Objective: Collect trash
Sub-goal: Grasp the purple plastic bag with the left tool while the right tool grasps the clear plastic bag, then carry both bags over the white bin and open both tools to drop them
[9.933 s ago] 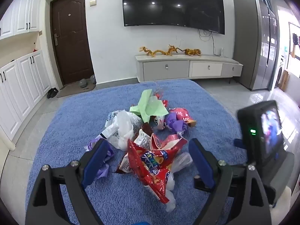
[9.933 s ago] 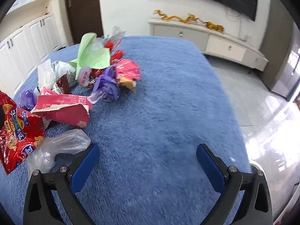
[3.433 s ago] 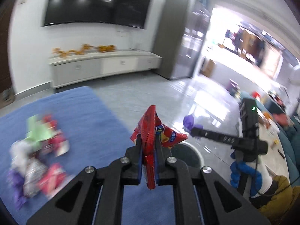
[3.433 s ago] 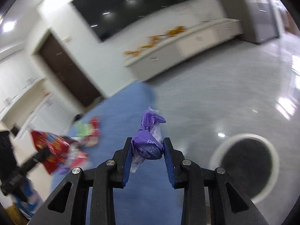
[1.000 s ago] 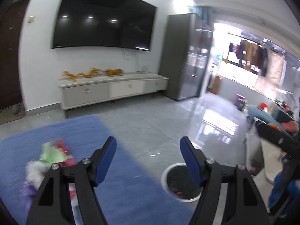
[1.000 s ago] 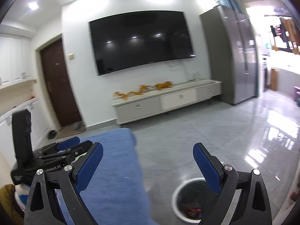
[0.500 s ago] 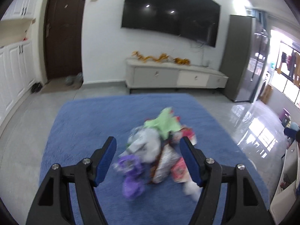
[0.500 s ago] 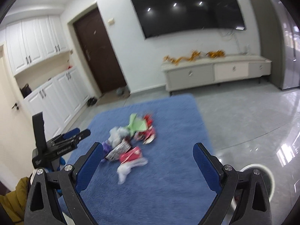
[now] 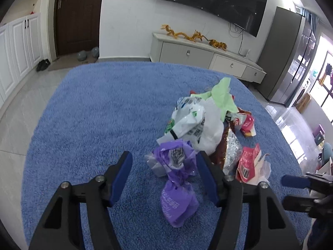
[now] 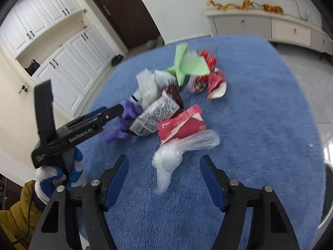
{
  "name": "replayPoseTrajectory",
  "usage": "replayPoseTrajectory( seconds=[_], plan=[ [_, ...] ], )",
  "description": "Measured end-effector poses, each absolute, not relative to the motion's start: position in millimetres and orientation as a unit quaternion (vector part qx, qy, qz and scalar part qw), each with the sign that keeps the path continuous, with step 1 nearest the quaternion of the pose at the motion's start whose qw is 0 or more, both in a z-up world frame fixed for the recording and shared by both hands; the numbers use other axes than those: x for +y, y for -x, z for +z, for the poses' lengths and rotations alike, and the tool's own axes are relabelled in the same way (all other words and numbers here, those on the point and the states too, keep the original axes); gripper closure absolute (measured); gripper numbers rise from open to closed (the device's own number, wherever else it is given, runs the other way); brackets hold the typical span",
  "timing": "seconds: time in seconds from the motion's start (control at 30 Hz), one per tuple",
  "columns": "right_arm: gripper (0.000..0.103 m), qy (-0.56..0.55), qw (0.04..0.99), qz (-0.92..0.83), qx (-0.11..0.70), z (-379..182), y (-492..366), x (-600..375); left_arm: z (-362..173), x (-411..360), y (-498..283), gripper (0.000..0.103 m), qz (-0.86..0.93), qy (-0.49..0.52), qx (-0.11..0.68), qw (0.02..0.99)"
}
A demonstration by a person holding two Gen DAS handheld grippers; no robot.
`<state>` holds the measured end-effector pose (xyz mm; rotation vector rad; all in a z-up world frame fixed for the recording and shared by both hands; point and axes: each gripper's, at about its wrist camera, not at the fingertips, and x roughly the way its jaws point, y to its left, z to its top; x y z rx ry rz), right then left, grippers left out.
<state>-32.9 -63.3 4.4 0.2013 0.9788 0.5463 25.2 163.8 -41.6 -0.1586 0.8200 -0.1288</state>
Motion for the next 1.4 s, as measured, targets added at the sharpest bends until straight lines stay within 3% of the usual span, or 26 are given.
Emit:
replayPoseTrajectory(
  seconds=[0.17, 0.27, 0.3, 0.37, 0.73, 1.03, 1.4],
  plan=[
    [0.056, -0.098, 0.828, 0.258, 0.489, -13, 25, -57, -54, 163, -29, 0.055, -0.075, 0.083, 0.414, 0.903],
    [0.070, -0.095, 0.827, 0.261, 0.489, -15, 28, -59, -54, 163, -26, 0.070, -0.085, 0.088, 0.412, 0.903],
    [0.071, -0.095, 0.828, 0.261, 0.488, -15, 29, -60, -54, 164, -25, 0.076, -0.088, 0.089, 0.410, 0.903],
    [0.071, -0.097, 0.828, 0.263, 0.486, -15, 33, -64, -51, 163, -22, 0.079, -0.093, 0.090, 0.406, 0.904],
    [0.072, -0.131, 0.847, 0.265, 0.441, 8, 61, -109, -29, 168, 9, 0.082, -0.099, 0.105, 0.378, 0.915],
    [0.072, -0.164, 0.879, 0.246, 0.374, 51, 85, -157, 27, 154, 34, 0.082, -0.105, 0.091, 0.332, 0.933],
    [0.072, -0.217, 0.913, 0.162, 0.304, 69, 114, -273, 83, 40, 28, 0.082, -0.201, 0.050, 0.305, 0.929]
  ],
)
